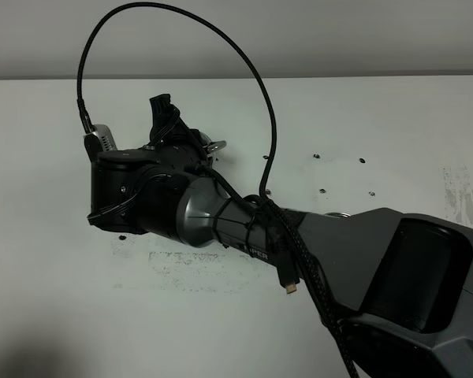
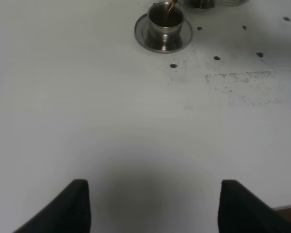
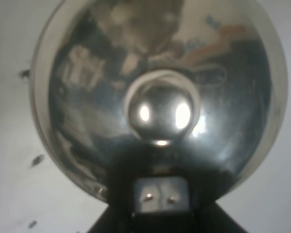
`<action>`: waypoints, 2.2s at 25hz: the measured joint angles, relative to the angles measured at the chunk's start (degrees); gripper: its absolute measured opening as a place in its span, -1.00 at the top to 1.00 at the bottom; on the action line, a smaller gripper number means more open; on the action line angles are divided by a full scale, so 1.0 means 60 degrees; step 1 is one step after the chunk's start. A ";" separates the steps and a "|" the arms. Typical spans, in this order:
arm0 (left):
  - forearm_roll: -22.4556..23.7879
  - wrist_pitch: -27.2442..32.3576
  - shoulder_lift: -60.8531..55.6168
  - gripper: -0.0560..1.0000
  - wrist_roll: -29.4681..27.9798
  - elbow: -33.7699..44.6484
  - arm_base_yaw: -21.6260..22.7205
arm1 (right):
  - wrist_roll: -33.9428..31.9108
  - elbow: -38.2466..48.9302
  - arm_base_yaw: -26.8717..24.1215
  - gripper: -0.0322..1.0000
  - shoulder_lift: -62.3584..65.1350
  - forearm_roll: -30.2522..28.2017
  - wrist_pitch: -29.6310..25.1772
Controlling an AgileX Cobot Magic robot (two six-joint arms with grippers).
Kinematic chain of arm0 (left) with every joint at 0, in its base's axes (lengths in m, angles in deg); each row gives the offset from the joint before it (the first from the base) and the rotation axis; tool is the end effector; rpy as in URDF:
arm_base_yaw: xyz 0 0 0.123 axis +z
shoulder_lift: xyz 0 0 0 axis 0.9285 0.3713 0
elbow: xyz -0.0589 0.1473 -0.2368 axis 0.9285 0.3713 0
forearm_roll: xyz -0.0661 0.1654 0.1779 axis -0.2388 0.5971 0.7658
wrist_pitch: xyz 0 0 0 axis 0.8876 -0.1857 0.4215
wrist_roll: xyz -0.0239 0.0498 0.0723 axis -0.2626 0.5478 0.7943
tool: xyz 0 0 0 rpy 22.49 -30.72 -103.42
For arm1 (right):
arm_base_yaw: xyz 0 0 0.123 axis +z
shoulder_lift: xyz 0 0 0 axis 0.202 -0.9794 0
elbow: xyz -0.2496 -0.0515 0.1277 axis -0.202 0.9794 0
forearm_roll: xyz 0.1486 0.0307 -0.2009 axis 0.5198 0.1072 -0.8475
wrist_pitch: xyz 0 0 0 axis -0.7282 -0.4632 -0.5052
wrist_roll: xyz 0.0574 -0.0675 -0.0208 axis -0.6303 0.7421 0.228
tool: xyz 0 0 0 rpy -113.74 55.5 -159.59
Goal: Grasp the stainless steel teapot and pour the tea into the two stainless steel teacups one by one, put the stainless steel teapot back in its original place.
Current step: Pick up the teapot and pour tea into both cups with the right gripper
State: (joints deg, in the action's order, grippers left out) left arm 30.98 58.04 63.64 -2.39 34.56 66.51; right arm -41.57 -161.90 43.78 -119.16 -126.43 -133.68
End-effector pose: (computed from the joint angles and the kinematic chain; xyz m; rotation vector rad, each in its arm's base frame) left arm -0.0032 -0.0137 0.2668 0.1957 2.0706 -0.1349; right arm 0.3411 0.3728 0.1824 -1.8929 1.7347 -1.1561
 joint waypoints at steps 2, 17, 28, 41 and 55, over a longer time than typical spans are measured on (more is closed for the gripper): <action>0.0000 0.0000 0.0000 -0.14 0.0000 0.0000 0.0000 | -0.0052 0.0000 -0.0051 0.57 0.0000 0.0210 0.0000; 0.0000 0.0000 0.0000 -0.14 0.0000 0.0000 0.0000 | -0.0329 0.0230 -0.0579 0.57 0.1397 0.3169 -0.0009; 0.0000 0.0000 0.0000 -0.14 0.0000 0.0000 0.0000 | -0.2106 0.3299 -0.0717 0.57 0.3268 0.6696 0.1442; 0.0000 0.0000 0.0000 -0.14 0.0000 0.0000 0.0000 | -0.1979 0.3611 -0.0927 0.57 0.2631 0.7749 0.2666; 0.0000 0.0000 0.0000 -0.14 0.0000 0.0000 0.0000 | -0.1602 0.3576 -0.1306 0.57 0.2279 0.8103 0.2721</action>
State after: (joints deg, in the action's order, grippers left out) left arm 30.98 58.04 63.64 -2.39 34.56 66.51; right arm -51.19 -140.44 35.94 -105.49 -77.81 -117.35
